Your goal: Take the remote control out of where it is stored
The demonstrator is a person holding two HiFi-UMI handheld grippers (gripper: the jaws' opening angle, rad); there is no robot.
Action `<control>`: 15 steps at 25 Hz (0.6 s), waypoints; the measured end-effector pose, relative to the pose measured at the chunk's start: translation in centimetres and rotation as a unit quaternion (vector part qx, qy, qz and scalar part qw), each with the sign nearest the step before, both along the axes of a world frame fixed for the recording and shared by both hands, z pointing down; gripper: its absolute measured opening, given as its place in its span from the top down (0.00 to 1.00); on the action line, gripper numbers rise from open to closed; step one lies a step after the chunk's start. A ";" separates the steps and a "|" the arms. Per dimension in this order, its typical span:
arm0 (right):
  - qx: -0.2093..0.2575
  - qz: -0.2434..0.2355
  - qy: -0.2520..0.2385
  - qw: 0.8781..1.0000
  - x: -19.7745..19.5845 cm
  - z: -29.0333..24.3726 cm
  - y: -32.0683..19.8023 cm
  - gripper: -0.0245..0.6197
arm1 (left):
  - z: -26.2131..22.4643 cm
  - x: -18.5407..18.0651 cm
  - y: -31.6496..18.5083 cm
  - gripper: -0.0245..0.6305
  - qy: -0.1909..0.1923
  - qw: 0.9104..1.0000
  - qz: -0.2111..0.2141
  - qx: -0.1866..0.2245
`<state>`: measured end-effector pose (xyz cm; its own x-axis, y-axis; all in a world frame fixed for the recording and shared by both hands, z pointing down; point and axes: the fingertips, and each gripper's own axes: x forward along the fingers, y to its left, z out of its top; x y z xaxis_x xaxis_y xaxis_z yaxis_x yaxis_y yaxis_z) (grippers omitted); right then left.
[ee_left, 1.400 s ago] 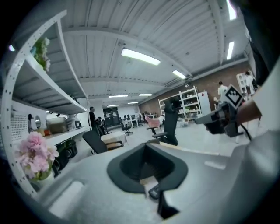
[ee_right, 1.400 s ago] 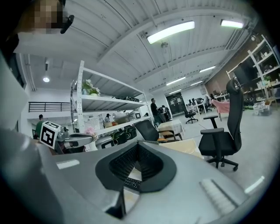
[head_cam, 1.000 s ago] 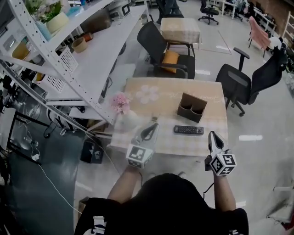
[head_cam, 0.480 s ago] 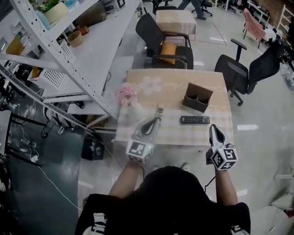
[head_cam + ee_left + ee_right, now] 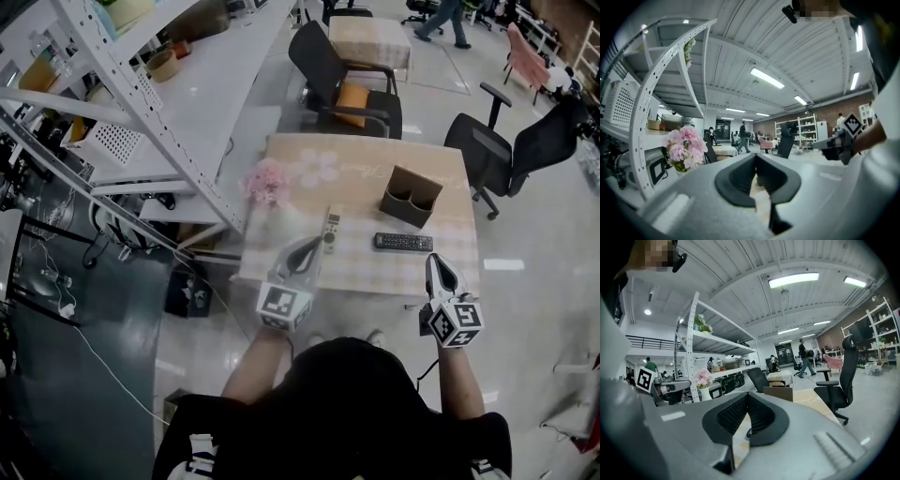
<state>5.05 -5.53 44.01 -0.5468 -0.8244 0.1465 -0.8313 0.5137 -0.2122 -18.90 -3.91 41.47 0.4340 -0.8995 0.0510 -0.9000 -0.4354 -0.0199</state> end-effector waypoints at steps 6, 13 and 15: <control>0.001 -0.021 0.012 1.000 -1.1 0.4 -0.1 0.95 | 0.4 -0.2 0.5 0.96 -0.002 1.000 -0.008 -0.005; 0.000 -0.030 0.011 0.999 -0.8 0.8 0.2 0.95 | 1.1 0.2 1.0 0.96 -0.006 1.000 -0.011 -0.014; -0.001 -0.031 0.010 0.999 -0.5 1.0 0.2 0.95 | 1.4 0.4 1.1 0.96 -0.007 1.000 -0.012 -0.016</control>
